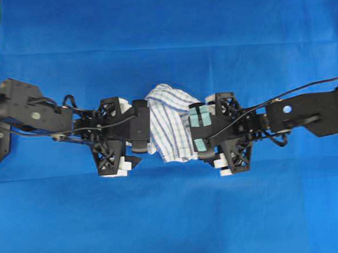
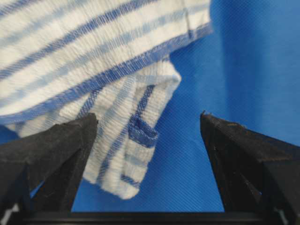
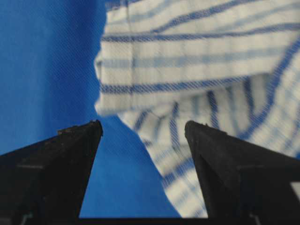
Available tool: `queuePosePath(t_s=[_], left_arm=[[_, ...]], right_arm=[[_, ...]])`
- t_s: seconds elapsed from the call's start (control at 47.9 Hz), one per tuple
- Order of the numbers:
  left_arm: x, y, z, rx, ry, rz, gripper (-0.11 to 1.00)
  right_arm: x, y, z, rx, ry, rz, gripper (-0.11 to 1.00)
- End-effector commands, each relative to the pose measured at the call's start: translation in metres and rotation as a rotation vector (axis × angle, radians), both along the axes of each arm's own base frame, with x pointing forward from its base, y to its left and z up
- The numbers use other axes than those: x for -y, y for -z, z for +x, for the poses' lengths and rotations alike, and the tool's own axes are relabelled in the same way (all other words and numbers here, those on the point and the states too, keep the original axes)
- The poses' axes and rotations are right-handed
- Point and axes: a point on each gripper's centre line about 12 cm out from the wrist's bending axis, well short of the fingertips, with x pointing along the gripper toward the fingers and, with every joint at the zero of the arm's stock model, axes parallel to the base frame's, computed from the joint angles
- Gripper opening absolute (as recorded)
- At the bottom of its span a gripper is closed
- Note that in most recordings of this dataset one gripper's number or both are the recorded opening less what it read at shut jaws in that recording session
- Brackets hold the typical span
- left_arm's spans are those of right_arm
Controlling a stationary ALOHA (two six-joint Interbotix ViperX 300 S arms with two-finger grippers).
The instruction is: Lift the towel with both arms.
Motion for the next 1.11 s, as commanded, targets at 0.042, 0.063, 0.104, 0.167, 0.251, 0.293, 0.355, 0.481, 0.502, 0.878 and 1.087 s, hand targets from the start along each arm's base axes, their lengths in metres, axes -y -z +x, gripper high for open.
queuePosePath(t_s=[0.042, 0.063, 0.104, 0.167, 0.251, 0.293, 0.355, 0.481, 0.502, 0.878, 1.087], left_arm=[[0.000, 0.005, 0.004, 0.017, -0.005, -0.002, 0.86], [-0.001, 0.007, 0.003, 0.015, -0.006, -0.002, 0.86], [-0.002, 0.010, 0.003, 0.011, -0.008, -0.002, 0.86], [-0.002, 0.012, 0.002, 0.012, -0.010, -0.001, 0.86], [-0.002, 0.012, 0.003, 0.015, -0.010, -0.002, 0.84], [-0.002, 0.012, 0.003, 0.017, -0.010, -0.002, 0.83], [-0.002, 0.012, 0.003, 0.015, -0.010, -0.002, 0.79], [-0.003, 0.012, 0.002, 0.012, -0.010, 0.000, 0.58], [-0.003, 0.013, 0.002, 0.009, -0.010, 0.000, 0.52], [-0.002, 0.007, 0.004, -0.021, -0.007, 0.000, 0.06], [-0.001, -0.019, 0.011, -0.009, -0.006, -0.004, 0.06]], right_arm=[[-0.002, 0.005, 0.010, 0.034, 0.007, 0.018, 0.70], [-0.003, 0.006, 0.011, 0.035, 0.008, 0.020, 0.70], [-0.003, 0.010, 0.012, 0.035, 0.008, 0.021, 0.70], [-0.003, 0.013, 0.013, 0.035, 0.009, 0.023, 0.70], [-0.003, 0.013, 0.014, 0.038, 0.009, 0.023, 0.70], [-0.003, 0.013, 0.014, 0.039, 0.009, 0.024, 0.69], [-0.003, 0.013, 0.014, 0.039, 0.010, 0.024, 0.69], [0.000, 0.012, 0.016, 0.055, 0.015, 0.024, 0.64], [0.001, 0.011, 0.016, 0.061, 0.018, 0.024, 0.62], [0.008, 0.010, 0.017, 0.066, 0.027, 0.019, 0.05], [0.008, -0.007, 0.015, 0.073, 0.031, 0.020, 0.05]])
